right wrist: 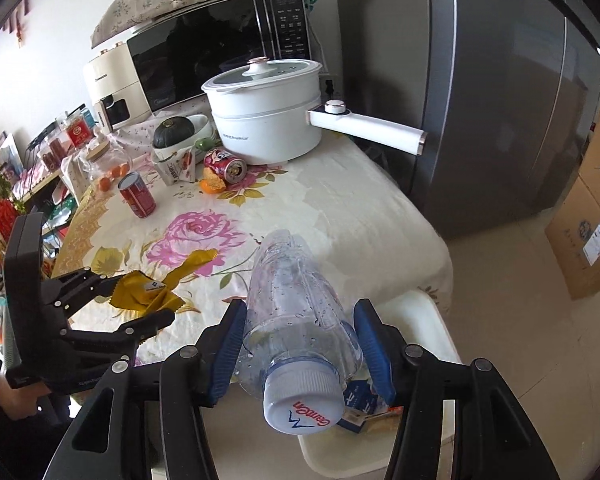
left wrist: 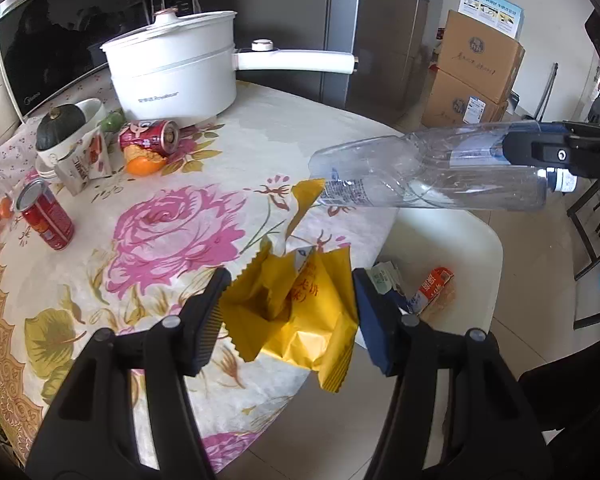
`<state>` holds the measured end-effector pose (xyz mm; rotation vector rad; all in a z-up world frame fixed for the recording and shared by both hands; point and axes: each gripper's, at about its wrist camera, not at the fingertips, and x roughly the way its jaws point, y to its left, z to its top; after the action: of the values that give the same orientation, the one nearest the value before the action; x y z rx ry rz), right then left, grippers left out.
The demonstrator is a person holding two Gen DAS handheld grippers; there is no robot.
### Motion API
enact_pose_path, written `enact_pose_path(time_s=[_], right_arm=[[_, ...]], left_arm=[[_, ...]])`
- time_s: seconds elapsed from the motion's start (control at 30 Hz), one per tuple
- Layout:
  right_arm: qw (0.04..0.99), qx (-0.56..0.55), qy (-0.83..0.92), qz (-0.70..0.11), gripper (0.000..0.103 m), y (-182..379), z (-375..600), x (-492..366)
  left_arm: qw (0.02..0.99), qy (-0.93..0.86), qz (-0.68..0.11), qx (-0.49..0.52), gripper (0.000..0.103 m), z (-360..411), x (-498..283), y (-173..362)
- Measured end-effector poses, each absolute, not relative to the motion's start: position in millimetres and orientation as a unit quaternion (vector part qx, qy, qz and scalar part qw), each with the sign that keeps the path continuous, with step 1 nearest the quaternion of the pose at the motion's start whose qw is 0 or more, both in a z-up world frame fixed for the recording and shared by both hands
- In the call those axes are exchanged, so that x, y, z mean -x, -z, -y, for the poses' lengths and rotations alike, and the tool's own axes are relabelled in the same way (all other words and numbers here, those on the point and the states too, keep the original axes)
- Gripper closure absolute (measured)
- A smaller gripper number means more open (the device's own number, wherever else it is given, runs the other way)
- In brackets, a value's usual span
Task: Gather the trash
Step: 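Carry the yellow bag and bottle with both grippers over the white bin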
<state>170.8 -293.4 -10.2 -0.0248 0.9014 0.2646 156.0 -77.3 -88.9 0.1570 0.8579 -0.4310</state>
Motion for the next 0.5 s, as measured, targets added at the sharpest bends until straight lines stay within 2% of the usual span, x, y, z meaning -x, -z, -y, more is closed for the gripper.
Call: enact_pose_path(time_s=[0.5], right_arm=[[0.897, -0.026, -0.068, -0.437, 0.047, 2, 394, -126]], left_arm=[[0.87, 0.258, -0.411, -0.088, 0.041, 146, -155, 102]])
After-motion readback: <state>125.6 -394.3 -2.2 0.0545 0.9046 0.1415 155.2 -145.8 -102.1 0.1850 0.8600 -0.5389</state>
